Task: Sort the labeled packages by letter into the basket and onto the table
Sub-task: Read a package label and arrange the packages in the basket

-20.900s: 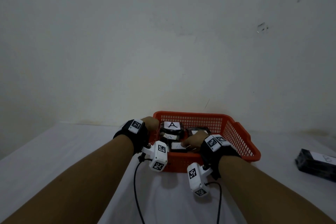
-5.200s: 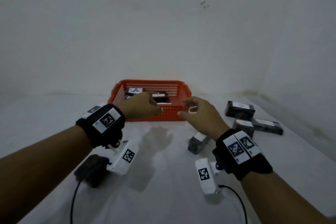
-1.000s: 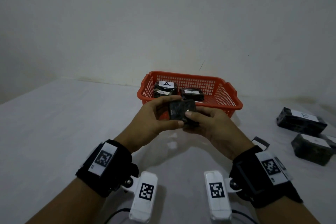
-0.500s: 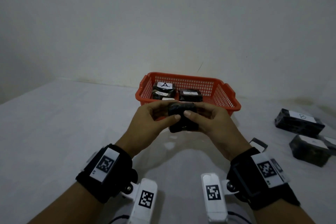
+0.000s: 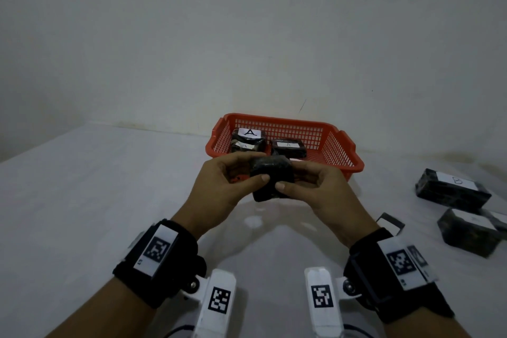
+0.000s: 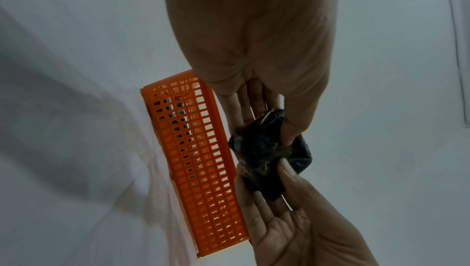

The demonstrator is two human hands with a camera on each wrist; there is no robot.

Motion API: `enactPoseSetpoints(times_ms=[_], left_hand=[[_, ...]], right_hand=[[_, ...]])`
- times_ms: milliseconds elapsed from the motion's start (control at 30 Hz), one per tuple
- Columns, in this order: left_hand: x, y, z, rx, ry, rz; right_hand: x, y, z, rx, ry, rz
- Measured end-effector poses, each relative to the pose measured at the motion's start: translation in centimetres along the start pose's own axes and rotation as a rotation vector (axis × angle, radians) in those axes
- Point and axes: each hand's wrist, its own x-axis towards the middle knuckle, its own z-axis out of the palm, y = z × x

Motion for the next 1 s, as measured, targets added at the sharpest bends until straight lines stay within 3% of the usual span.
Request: enactPoseSetpoints(times_ms=[267,400,500,700,833,1000], left_hand=[[-0.05,0.23,-0.10,0.035,0.002,0.065],[-0.21,-0.06,-0.13,0.068,0.005,0.118],[-0.26,-0.16,-0.05,0.112,-0.025,0.142],[0.12,-0.32,-0.12,0.108,-0.076,-0.028],[0.03,0.35,-0.05,0.149,-0.012,-0.005],[-0.19,0.54,-0.13,0.087,-0.093,-0.005]], right_hand=[[0.18,0.05,-0.01,0.013,0.004,-0.010],[0.26,0.20,-0.15,0.149,-0.114,0.095],[0.41,0.19,-0.18,0.217,-0.096,0.118],[0.33,0.39,-0.59,0.160,0.012,0.033],[0.53,0.52,-0.74,0.183,-0.037,0.042],[0.28,0.08,-0.70,0.162,-0.043,0.003]])
